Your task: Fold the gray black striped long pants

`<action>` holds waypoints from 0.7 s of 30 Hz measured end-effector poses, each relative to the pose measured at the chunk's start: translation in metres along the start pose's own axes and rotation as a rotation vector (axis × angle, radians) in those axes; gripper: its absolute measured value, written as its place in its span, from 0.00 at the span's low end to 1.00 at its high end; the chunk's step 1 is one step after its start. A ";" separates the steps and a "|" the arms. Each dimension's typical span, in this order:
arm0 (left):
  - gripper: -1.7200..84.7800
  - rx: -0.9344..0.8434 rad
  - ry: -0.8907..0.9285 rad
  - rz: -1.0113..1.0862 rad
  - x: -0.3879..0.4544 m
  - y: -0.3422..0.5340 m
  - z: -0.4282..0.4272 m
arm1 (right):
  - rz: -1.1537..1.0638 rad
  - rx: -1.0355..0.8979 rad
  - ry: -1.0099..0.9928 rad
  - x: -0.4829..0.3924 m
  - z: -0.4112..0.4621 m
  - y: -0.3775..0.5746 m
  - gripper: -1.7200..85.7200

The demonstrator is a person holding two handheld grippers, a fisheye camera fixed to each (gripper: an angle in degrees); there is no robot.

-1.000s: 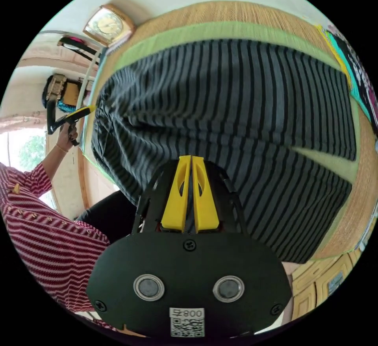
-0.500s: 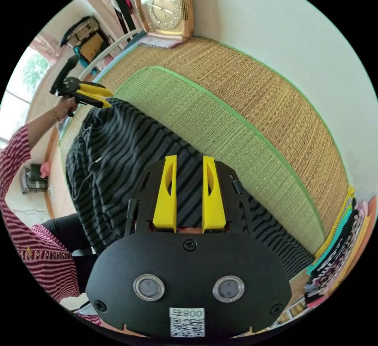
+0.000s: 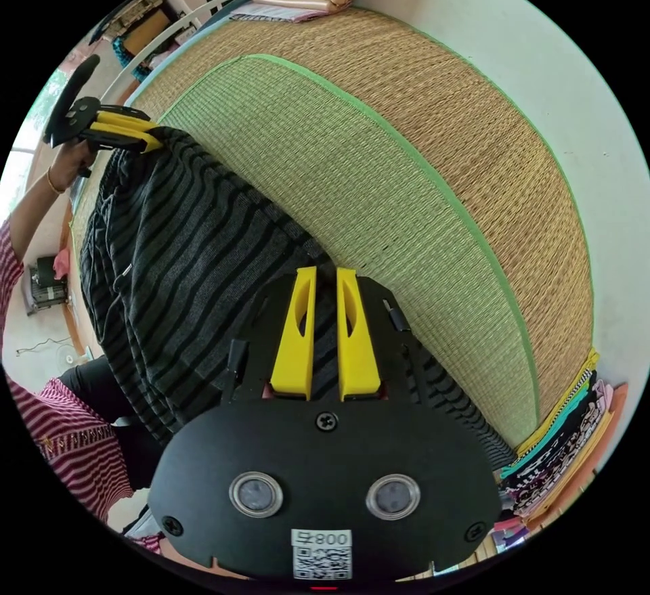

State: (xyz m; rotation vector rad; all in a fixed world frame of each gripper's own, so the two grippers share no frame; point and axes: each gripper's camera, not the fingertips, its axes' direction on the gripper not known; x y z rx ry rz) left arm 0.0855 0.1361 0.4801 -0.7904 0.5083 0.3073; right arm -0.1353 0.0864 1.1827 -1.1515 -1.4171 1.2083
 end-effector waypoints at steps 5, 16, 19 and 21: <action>0.02 0.054 -0.040 0.016 0.025 0.027 -0.022 | 0.036 0.000 0.015 -0.023 0.001 0.003 0.05; 0.04 0.176 -0.078 0.043 0.090 0.111 -0.064 | 0.099 0.114 0.086 -0.099 -0.035 0.059 0.05; 0.04 0.195 -0.100 0.066 0.112 0.138 -0.072 | 0.110 0.135 0.104 -0.125 -0.042 0.081 0.05; 0.04 0.205 -0.111 0.078 0.125 0.156 -0.076 | 0.118 0.153 0.108 -0.141 -0.044 0.096 0.04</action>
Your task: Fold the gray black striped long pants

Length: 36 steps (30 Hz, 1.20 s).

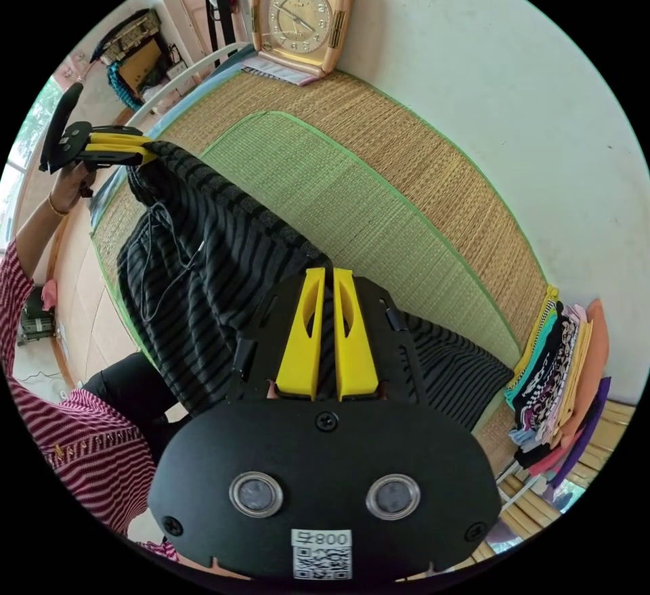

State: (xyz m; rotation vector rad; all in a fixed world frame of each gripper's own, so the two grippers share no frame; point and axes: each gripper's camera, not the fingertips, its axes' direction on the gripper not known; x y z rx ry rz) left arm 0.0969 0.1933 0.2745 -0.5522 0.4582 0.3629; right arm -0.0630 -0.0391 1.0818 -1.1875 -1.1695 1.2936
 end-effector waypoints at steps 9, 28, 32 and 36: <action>0.05 0.047 0.014 0.020 0.060 0.091 -0.024 | 0.043 0.070 -0.026 -0.070 -0.013 0.086 0.04; 0.05 -0.024 0.064 0.052 0.137 0.253 0.046 | 0.054 0.053 -0.084 -0.202 0.110 0.201 0.05; 0.05 -0.009 0.079 0.045 0.133 0.264 0.051 | -0.036 0.043 0.002 -0.231 0.141 0.193 0.11; 0.05 -0.017 0.085 0.053 0.132 0.272 0.063 | -0.122 -0.004 0.097 -0.243 0.174 0.180 0.12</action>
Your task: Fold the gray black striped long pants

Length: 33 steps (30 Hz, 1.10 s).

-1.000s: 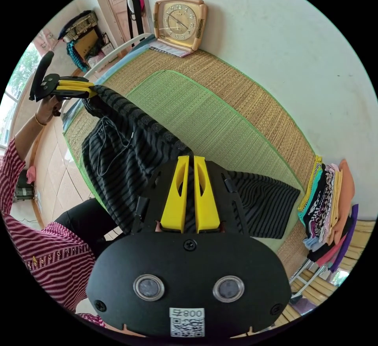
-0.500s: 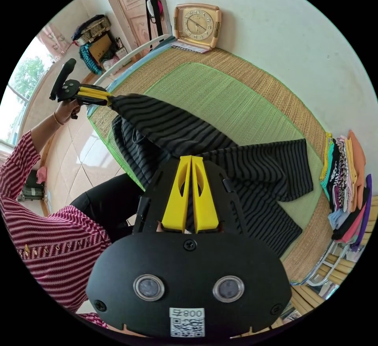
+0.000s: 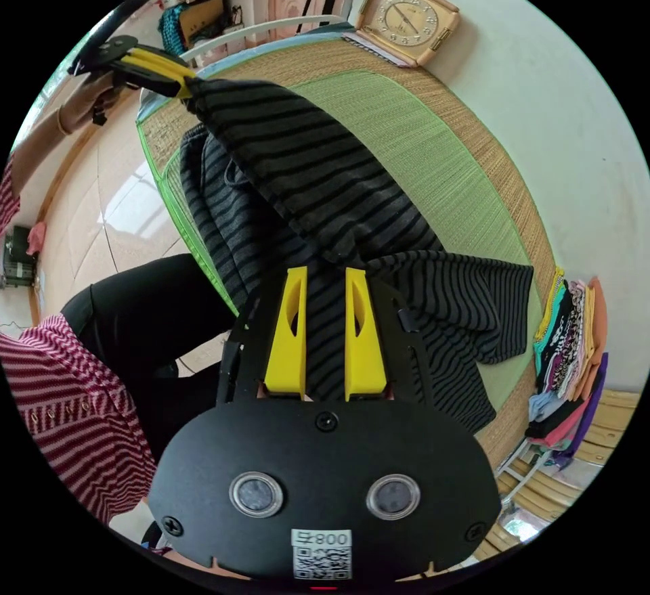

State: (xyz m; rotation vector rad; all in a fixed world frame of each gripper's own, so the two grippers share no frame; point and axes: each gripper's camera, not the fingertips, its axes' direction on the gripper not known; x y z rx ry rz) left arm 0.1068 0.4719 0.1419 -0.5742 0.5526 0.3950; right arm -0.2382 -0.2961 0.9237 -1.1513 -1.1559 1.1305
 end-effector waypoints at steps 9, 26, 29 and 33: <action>0.05 0.008 0.045 -0.013 -0.011 0.011 0.027 | -0.142 -0.058 0.067 0.010 0.052 -0.025 0.13; 0.04 0.082 -0.004 0.088 -0.027 0.004 0.048 | -0.107 -0.029 0.061 0.084 0.022 -0.030 0.04; 0.04 0.072 -0.017 0.154 -0.017 0.018 0.059 | -0.094 0.012 0.011 0.083 0.008 -0.011 0.04; 0.04 -0.052 -0.014 0.172 -0.012 0.039 0.111 | -0.074 -0.052 -0.148 0.067 0.051 0.012 0.04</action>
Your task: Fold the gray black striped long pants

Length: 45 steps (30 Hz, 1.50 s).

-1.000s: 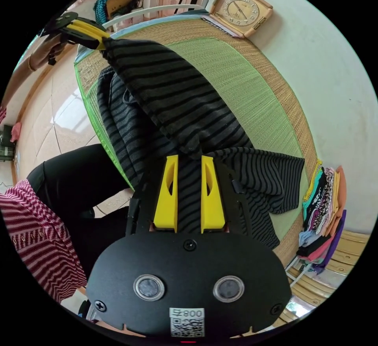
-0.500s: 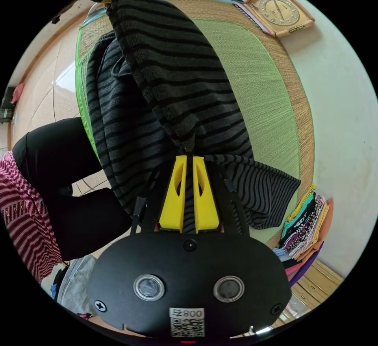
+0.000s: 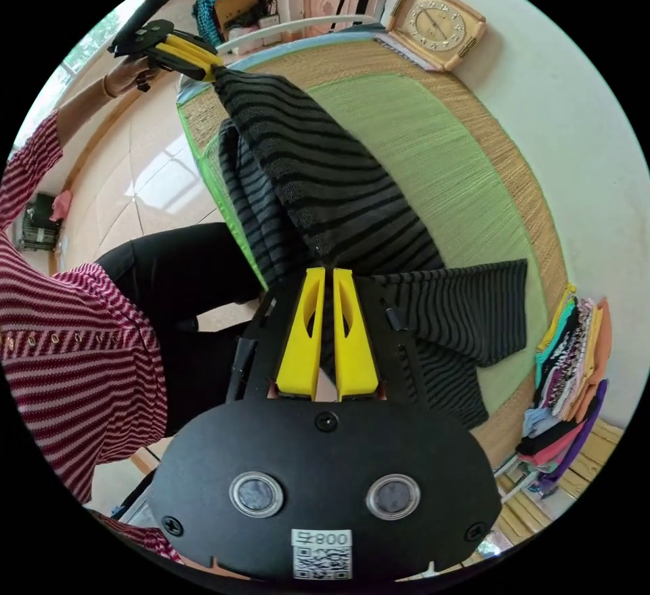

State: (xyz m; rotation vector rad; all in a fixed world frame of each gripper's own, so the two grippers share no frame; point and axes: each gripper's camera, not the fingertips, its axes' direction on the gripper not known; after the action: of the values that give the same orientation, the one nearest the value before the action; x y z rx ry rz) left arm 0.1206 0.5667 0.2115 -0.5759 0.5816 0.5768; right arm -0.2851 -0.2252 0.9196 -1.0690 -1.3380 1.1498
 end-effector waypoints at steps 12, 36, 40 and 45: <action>0.04 -0.149 -0.016 0.009 -0.008 -0.008 0.092 | 0.078 -0.086 -0.068 0.030 0.038 0.016 0.05; 0.10 0.046 -0.054 -0.157 -0.036 -0.044 0.153 | 0.314 0.017 -0.238 0.137 0.054 0.097 0.07; 0.10 0.001 -0.215 -0.201 -0.038 -0.061 0.170 | 0.405 0.101 -0.330 0.161 0.045 0.126 0.08; 0.09 -0.213 -0.209 -0.247 -0.080 -0.055 0.221 | 0.413 0.138 -0.377 0.182 0.034 0.151 0.08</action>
State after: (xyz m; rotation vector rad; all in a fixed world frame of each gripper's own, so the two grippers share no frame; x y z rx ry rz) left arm 0.1747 0.6426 0.4341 -0.7659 0.2469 0.4597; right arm -0.3323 -0.0263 0.7964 -1.0913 -1.3289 1.7957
